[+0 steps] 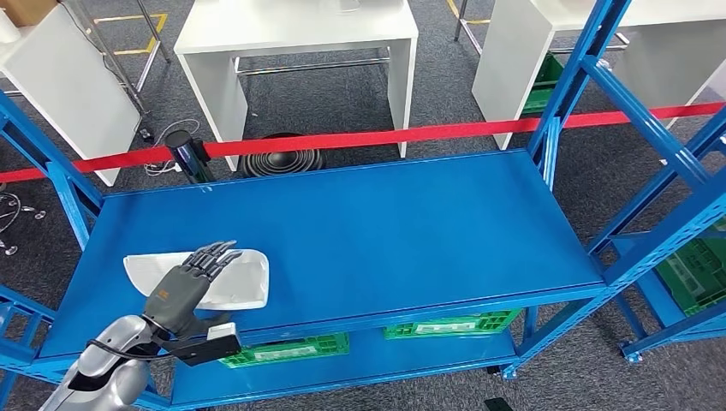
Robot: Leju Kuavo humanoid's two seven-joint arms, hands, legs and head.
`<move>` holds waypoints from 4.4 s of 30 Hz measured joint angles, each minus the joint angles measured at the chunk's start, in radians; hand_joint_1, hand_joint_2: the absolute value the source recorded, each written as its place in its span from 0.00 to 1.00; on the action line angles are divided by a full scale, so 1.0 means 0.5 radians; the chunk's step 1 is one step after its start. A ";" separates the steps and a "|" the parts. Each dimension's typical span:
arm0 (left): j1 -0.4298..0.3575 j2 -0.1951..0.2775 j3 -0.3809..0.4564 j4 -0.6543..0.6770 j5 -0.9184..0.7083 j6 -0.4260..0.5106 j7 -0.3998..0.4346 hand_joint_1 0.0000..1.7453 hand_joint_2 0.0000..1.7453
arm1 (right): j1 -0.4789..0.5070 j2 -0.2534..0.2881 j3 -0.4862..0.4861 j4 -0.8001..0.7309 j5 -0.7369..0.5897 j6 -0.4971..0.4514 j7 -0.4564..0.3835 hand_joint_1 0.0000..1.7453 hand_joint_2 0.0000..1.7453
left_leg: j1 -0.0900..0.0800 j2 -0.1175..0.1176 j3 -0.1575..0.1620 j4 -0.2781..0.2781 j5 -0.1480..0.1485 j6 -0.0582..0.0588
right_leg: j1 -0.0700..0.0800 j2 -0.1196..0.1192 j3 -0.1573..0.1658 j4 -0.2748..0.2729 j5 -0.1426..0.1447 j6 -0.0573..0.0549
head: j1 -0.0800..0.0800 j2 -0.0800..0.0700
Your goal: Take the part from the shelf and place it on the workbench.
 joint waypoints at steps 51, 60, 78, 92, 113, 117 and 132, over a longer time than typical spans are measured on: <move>0.439 -0.136 0.602 -0.668 1.623 -0.475 -0.352 1.00 1.00 | 0.006 -0.021 -0.010 0.000 0.179 -0.008 -0.057 0.00 0.00 | 0.000 0.003 0.018 0.000 -0.012 0.004 | 0.000 0.004 0.021 -0.006 -0.008 0.004 | 0.000 0.000; 0.713 -0.484 1.128 -1.382 2.057 -1.462 -0.348 1.00 1.00 | 0.011 -0.064 0.038 0.000 0.231 0.037 -0.121 0.00 0.00 | -0.003 0.004 0.019 0.001 -0.019 0.010 | -0.001 0.004 0.026 -0.011 -0.011 0.011 | 0.000 0.000; 0.738 -0.624 1.162 -1.489 2.855 -1.758 -0.240 1.00 1.00 | 0.014 -0.061 0.057 0.001 0.173 0.040 -0.047 0.00 0.00 | 0.009 0.025 0.028 -0.032 0.015 0.084 | -0.004 -0.004 -0.099 0.345 -0.258 0.072 | 0.009 0.000; 0.829 -0.583 1.164 -1.447 2.942 -1.677 -0.138 1.00 1.00 | 0.011 -0.014 -0.019 0.008 0.115 0.033 -0.059 0.00 0.00 | 0.034 0.019 -0.136 0.224 -0.137 -0.057 | -0.012 -0.013 0.041 -0.004 -0.024 -0.041 | 0.002 0.000; 0.950 -0.539 1.138 -1.453 3.082 -1.723 0.085 1.00 1.00 | -0.002 -0.003 -0.062 0.011 0.051 0.053 -0.254 0.00 0.00 | 0.016 0.041 -0.001 -0.007 0.014 0.061 | 0.000 -0.014 -0.068 0.380 -0.150 0.065 | 0.003 0.000; 0.920 -0.611 1.091 -1.423 2.965 -1.744 0.062 1.00 1.00 | -0.013 -0.018 -0.076 0.011 0.129 0.057 -0.224 0.00 0.00 | 0.012 0.041 -0.059 0.032 0.062 0.021 | 0.017 -0.013 0.196 -0.025 -0.144 0.029 | 0.004 0.000; 0.961 -0.663 1.139 -1.318 3.115 -1.820 0.055 1.00 1.00 | 0.008 -0.041 -0.100 0.010 0.084 0.005 0.015 0.00 0.00 | 0.028 0.025 0.293 -0.011 -0.233 -0.040 | 0.002 -0.034 -0.128 -0.023 0.173 0.017 | -0.002 0.000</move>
